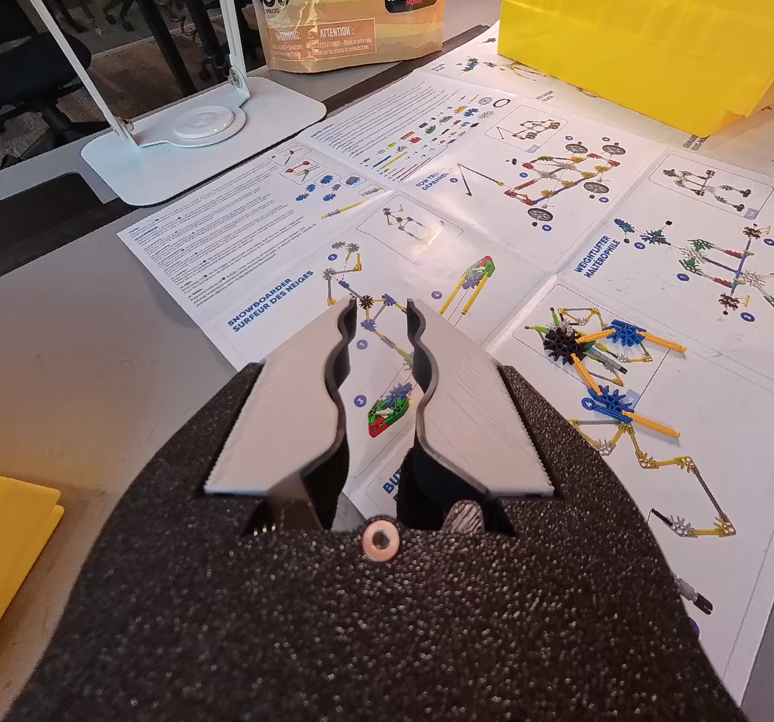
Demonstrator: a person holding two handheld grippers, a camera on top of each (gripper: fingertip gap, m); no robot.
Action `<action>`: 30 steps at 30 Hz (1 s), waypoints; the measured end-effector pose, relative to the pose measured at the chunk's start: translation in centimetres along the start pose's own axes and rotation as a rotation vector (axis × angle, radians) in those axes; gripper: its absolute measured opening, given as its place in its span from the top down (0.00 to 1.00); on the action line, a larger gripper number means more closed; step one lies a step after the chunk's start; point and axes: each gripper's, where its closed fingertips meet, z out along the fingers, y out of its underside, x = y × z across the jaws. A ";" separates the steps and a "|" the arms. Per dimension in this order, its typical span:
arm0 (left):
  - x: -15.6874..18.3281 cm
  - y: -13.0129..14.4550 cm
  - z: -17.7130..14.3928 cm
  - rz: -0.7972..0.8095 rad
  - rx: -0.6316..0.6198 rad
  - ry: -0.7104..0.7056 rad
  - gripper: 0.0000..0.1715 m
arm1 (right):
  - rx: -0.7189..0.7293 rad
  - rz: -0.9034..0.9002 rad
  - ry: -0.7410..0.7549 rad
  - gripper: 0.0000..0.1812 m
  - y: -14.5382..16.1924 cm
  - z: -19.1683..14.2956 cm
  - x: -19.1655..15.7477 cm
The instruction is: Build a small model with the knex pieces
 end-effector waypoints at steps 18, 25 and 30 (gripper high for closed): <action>0.1 0.1 0.1 0.006 -0.010 0.008 0.86 | -0.017 -0.032 0.008 1.00 0.1 0.4 -0.1; 0.3 0.1 0.0 0.012 -0.007 0.016 0.86 | 0.159 -0.002 0.015 1.00 -2.3 -3.6 -0.5; 0.6 0.1 0.0 0.029 -0.004 0.020 0.86 | 0.239 0.024 0.008 1.00 -3.5 -5.6 -0.6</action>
